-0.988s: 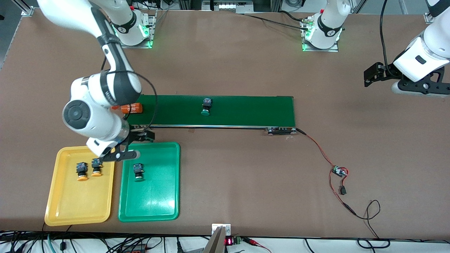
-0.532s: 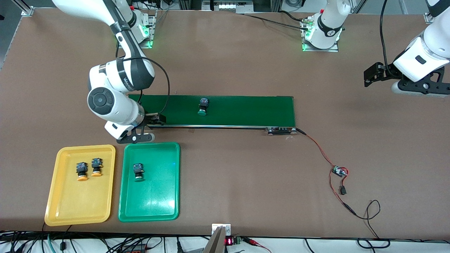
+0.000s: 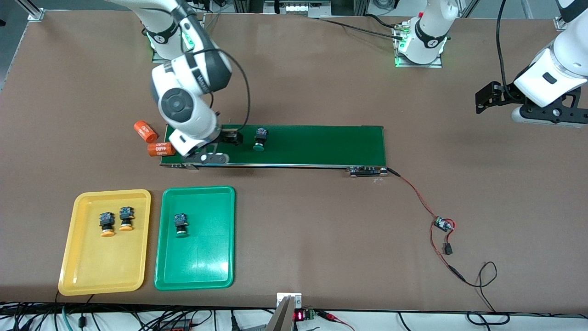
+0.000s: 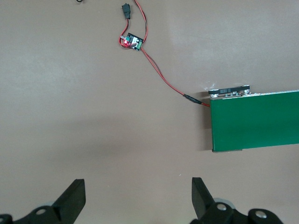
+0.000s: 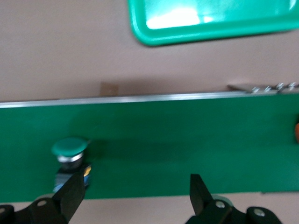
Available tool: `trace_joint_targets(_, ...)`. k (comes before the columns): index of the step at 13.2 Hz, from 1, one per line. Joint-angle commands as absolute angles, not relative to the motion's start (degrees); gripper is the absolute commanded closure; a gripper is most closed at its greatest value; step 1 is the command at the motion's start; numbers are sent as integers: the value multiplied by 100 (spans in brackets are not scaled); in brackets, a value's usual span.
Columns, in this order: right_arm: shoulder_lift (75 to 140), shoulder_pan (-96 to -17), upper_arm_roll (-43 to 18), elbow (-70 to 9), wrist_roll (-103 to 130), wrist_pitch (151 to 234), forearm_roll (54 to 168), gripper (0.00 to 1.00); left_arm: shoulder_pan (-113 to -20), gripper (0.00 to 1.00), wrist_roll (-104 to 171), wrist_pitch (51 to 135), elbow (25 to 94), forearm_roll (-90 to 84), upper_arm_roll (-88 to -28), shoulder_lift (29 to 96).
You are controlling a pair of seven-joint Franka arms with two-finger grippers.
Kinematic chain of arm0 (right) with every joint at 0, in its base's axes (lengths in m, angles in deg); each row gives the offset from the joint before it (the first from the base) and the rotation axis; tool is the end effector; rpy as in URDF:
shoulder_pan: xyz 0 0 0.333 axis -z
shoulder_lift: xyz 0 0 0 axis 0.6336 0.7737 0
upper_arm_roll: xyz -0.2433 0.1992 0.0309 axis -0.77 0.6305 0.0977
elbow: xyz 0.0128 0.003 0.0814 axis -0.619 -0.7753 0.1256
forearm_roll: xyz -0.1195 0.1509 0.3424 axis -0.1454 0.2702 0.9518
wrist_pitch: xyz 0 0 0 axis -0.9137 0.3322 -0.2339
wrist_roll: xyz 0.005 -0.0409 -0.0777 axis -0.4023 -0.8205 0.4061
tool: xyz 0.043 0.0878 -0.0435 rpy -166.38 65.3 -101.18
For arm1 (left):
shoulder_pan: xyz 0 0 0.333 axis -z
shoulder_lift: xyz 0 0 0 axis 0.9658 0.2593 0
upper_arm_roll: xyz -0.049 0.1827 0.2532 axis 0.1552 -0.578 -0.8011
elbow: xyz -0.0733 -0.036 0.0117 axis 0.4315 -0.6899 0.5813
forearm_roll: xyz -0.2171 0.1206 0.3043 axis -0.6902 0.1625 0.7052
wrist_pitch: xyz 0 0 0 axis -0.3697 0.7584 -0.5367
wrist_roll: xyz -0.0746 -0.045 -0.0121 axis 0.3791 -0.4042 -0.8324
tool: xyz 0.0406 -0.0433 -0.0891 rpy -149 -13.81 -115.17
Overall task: Sort buttons by color to trays
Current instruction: 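Grasp the second green button on the belt with the right gripper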
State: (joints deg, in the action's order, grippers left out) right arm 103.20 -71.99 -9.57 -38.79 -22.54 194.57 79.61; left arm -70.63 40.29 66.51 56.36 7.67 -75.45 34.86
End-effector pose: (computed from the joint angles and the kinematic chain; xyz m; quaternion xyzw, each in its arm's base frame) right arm 0.5252 0.3153 0.3313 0.9963 -0.0330 -0.0789 0.0046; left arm 0.5395 -0.0451 0.5910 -0.9981 0.0485 0.0347 0.0173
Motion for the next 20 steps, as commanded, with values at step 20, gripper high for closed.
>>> trace_joint_targets(20,10663,-7473,-734,-4692,-3336,20928,8006,0,-7032,0,4109,6540,5571,869,-7554,3448)
